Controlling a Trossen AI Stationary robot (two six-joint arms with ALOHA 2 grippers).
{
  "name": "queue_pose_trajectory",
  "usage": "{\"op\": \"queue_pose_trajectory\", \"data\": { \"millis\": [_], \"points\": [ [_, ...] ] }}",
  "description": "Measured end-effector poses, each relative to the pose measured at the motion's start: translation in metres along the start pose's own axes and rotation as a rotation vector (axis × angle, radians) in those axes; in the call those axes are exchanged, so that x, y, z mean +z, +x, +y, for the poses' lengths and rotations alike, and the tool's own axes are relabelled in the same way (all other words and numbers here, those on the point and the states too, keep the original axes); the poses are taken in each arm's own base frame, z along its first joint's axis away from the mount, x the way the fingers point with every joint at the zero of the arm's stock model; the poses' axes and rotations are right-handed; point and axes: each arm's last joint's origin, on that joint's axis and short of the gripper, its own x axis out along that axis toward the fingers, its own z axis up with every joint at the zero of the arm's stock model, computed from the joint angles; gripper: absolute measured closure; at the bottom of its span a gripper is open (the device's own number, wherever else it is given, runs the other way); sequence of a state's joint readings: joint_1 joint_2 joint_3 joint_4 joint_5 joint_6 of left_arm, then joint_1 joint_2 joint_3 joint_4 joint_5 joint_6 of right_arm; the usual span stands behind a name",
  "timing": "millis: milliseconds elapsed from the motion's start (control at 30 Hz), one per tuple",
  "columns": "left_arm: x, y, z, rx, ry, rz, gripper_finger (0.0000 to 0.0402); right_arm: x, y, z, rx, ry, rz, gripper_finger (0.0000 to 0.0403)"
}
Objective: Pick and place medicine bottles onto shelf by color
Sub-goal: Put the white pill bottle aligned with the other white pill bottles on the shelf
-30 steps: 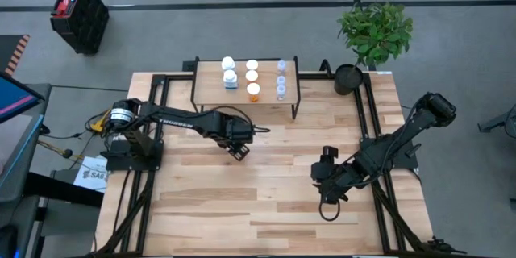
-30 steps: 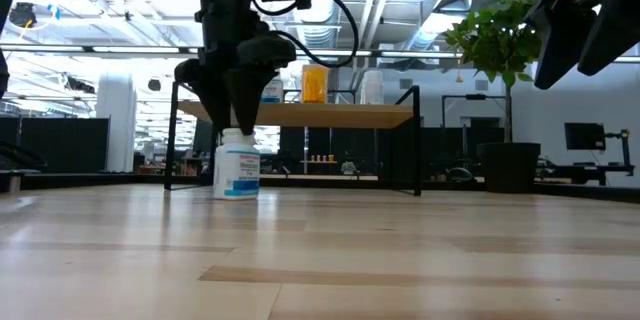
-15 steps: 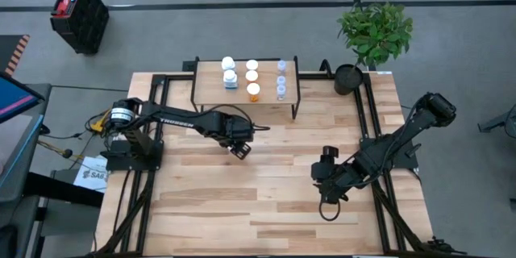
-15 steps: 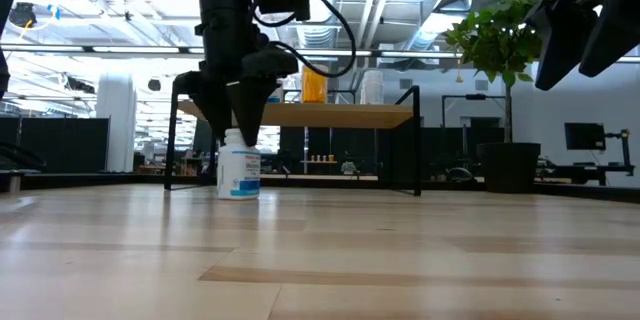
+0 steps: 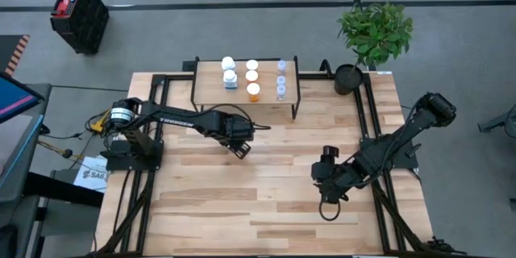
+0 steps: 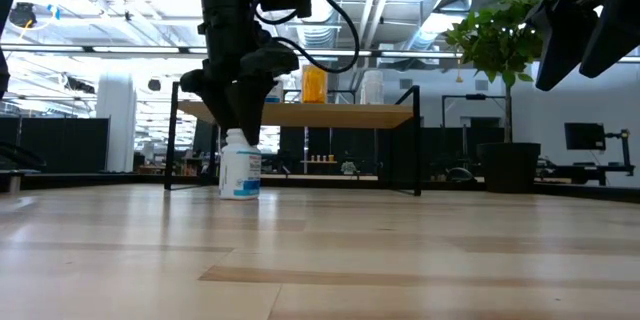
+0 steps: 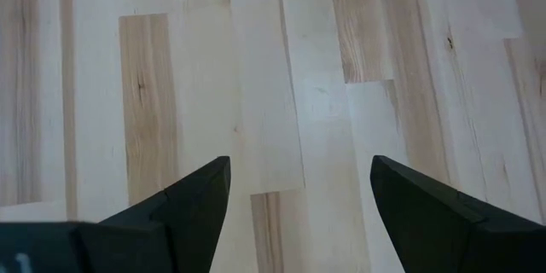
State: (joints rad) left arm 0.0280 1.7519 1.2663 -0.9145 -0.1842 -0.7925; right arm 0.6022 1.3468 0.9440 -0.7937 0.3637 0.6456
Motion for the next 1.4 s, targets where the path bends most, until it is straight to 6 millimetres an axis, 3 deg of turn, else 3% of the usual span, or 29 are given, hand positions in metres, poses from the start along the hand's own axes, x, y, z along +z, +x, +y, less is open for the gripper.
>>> {"op": "queue_pose_trajectory", "data": {
  "millis": [167, 300, 567, 700, 833, 1000, 1233, 1400],
  "points": [
    [-0.001, -0.001, 0.0, 0.004, 0.05, 0.007, 0.0264, 0.0, 0.0, 0.0, 0.0, 0.001, 0.0, 0.0097],
    [-0.003, -0.013, 0.0, 0.0, 0.126, 0.07, 0.0264, 0.0, 0.0, 0.0, 0.0, 0.0, 0.0, 0.0097],
    [0.004, -0.084, -0.008, -0.003, 0.464, 0.121, 0.0264, 0.0, 0.0, 0.0, -0.002, 0.0, 0.002, 0.0097],
    [0.014, -0.125, -0.001, 0.045, 0.683, 0.057, 0.0264, 0.0, 0.0, 0.0, 0.0, 0.002, -0.001, 0.0097],
    [0.03, -0.149, 0.013, 0.132, 0.956, -0.024, 0.0264, 0.002, 0.0, 0.001, 0.009, 0.01, -0.014, 0.0097],
    [0.055, -0.152, 0.034, 0.182, 1.192, -0.04, 0.0264, 0.003, 0.001, 0.0, 0.01, 0.019, -0.021, 0.0097],
    [0.083, -0.144, 0.071, 0.116, 1.187, -0.028, 0.0264, 0.004, 0.001, 0.0, 0.017, 0.024, -0.03, 0.0097],
    [0.097, -0.142, 0.085, 0.095, 1.226, -0.077, 0.0261, 0.007, 0.001, 0.002, 0.035, 0.036, -0.054, 0.0097]
  ]
}}
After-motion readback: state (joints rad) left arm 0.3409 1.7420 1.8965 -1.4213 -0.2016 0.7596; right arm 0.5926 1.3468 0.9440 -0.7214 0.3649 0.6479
